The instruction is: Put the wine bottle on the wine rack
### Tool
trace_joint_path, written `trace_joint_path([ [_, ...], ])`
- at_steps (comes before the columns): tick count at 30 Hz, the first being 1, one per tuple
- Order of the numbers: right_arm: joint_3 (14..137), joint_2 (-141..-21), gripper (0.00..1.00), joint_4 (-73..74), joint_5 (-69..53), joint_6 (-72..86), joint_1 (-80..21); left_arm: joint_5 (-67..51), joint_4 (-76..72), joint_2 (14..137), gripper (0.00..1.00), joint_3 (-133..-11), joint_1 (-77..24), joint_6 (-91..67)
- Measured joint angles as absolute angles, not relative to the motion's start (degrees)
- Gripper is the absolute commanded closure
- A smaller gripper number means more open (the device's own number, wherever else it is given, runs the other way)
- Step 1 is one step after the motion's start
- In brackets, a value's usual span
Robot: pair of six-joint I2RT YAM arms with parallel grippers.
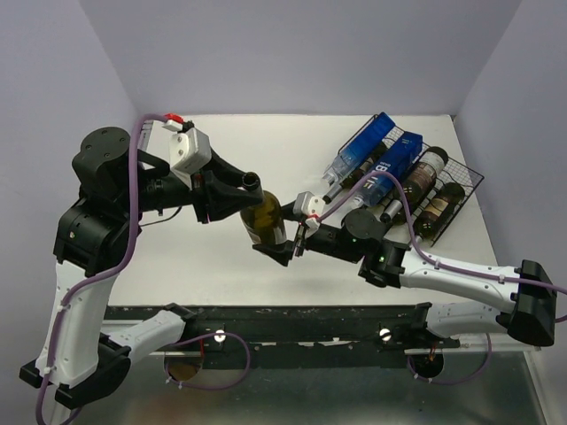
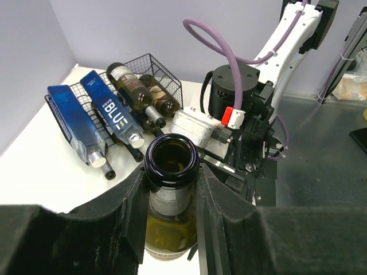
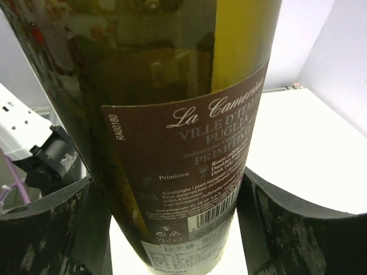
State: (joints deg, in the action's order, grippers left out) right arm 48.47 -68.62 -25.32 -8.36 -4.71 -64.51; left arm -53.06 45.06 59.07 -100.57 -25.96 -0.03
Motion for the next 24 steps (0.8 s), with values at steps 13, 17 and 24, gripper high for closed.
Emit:
trace_joint_path([
  [13, 45.76, -68.45, 0.99, -29.32, 2.02, -21.17, -64.03, -52.38, 37.26, 51.57, 0.01, -91.48, -26.00, 0.62],
  [17, 43.99, -68.12, 0.99, -32.29, 5.41, -29.15, -64.01, -50.46, 34.81, 49.36, 0.01, -90.48, -26.02, 0.58],
  [24, 42.37, -66.54, 0.99, -38.50, 10.94, -45.43, -64.01, -46.68, 31.86, 48.12, 0.01, -89.95, -26.00, -0.32],
])
